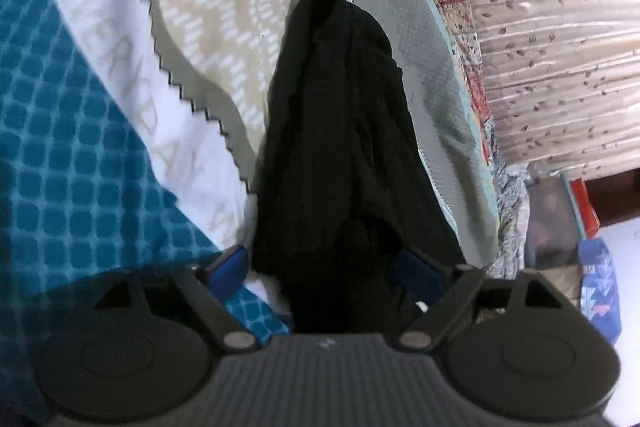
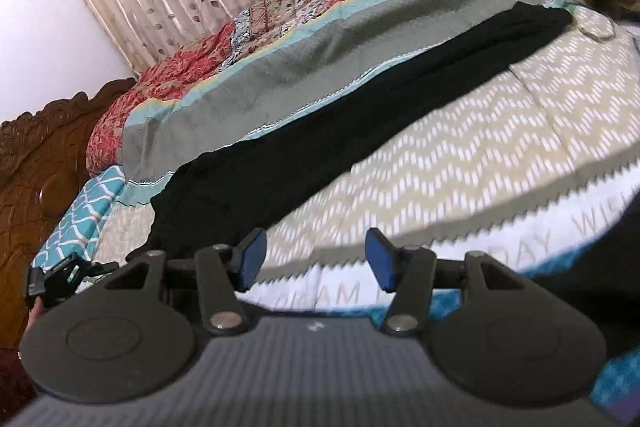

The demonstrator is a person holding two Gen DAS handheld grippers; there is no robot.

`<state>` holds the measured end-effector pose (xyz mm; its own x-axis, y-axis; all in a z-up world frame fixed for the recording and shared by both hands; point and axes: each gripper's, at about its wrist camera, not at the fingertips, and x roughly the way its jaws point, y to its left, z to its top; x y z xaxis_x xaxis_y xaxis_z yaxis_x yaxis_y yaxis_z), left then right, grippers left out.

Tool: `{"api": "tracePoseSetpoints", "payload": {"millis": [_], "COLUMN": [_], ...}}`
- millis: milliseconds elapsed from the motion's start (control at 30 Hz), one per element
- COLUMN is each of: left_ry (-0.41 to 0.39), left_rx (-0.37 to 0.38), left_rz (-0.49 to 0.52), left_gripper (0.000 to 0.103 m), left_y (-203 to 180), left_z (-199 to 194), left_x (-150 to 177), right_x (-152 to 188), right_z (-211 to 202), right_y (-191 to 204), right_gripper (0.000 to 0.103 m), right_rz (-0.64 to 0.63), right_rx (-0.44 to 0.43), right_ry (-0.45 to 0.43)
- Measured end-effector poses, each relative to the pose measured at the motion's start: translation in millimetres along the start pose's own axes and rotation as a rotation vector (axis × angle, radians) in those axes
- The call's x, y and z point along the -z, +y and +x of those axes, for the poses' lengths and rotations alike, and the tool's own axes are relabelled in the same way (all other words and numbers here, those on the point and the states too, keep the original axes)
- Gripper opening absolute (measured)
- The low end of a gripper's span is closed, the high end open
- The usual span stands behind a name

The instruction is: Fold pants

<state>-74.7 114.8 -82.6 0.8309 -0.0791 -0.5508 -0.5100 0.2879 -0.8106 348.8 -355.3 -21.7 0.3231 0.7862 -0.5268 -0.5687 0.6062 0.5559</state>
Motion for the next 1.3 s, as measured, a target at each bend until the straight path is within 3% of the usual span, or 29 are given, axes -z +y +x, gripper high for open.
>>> {"api": "tracePoseSetpoints", "payload": {"millis": [33,67,200,300,433,467,500,567,600,700,733,767,833,867,900,1000,1033,1067,1100,1167,1300], "left_ry": [-0.013,-0.018,-0.054,-0.124,-0.248,-0.267,-0.289,-0.288,-0.274,-0.235,-0.230,-0.223,-0.213,-0.207,-0.204,-0.183,-0.177,-0.172,-0.161,-0.144,-0.177], "left_rx": [-0.019,-0.041,-0.015,-0.063,-0.136,-0.167,-0.225,-0.269,-0.236,-0.181,-0.176,-0.167,-0.128,-0.111,-0.110,-0.147,-0.151,-0.149,-0.158,-0.224,-0.227], "left_rz": [0.013,0.018,-0.019,0.047,0.043,0.037,0.032,-0.002,-0.038,-0.087,-0.081,-0.072,-0.060,-0.057,-0.057,-0.025,-0.016,0.000,0.017,0.038,0.024], "left_gripper": [0.073,0.050,0.037,0.027,0.025,0.008,0.001,0.003,0.005,0.032,0.051,0.062,0.072,0.086,0.093,0.096,0.091,0.073,0.062,0.017,0.012], "left_y": [-1.4,-1.9,-0.5,-9.2,2.1,7.4,12.0,25.9,34.1,42.5,40.9,38.5,33.7,31.1,28.6,24.2,22.0,18.6,16.9,11.0,10.7], "left_z": [3.7,8.3,-7.1,-55.2,-127.3,-137.2,-143.6,-145.5,-142.6,-130.7,-127.3,-123.8,-117.8,-115.0,-110.6,-98.4,-93.1,-86.8,-83.7,-75.4,-90.4], "left_x": [0.8,-0.3,-6.6,-13.7,-27.3,-29.1,-29.1,-31.4,-30.3,-19.4,-16.5,-14.1,-11.4,-10.1,-9.8,-9.7,-8.9,-8.9,-9.2,-9.3,-9.9], "right_x": [2.5,5.0,7.3,12.3,19.6,21.0,21.7,22.2,22.3,18.9,17.7,17.0,16.5,16.4,18.0,27.4,30.5,33.2,35.2,38.6,37.0], "right_z": [-1.7,-2.8,-3.3,-11.9,-18.6,-20.1,-21.2,-24.9,-28.4,-50.2,-61.0,-72.5,-92.5,-102.9,-113.4,-140.0,-144.6,-146.2,-145.7,-138.7,-119.7], "right_y": [-1.4,-2.1,2.5,7.7,-0.7,-5.9,-11.3,-24.0,-31.0,-59.2,-69.8,-80.7,-103.3,-116.3,-128.3,-161.4,-168.4,-171.3,-173.8,-177.0,-169.6], "right_gripper": [0.058,0.058,0.058,0.058,0.058,0.058,0.058,0.058,0.058,0.058,0.058,0.058,0.058,0.058,0.058,0.058,0.058,0.058,0.058,0.058,0.058], "right_rz": [0.021,0.037,0.063,0.036,0.062,0.076,0.089,0.116,0.131,0.216,0.243,0.268,0.313,0.345,0.386,0.514,0.535,0.542,0.544,0.543,0.445], "right_rx": [-0.001,0.004,0.019,0.047,0.099,0.110,0.125,0.164,0.190,0.268,0.296,0.330,0.390,0.421,0.447,0.469,0.478,0.486,0.486,0.459,0.427], "right_ry": [0.003,0.002,-0.009,-0.027,-0.050,-0.054,-0.058,-0.075,-0.092,-0.167,-0.204,-0.242,-0.301,-0.330,-0.364,-0.459,-0.474,-0.479,-0.478,-0.458,-0.403]}}
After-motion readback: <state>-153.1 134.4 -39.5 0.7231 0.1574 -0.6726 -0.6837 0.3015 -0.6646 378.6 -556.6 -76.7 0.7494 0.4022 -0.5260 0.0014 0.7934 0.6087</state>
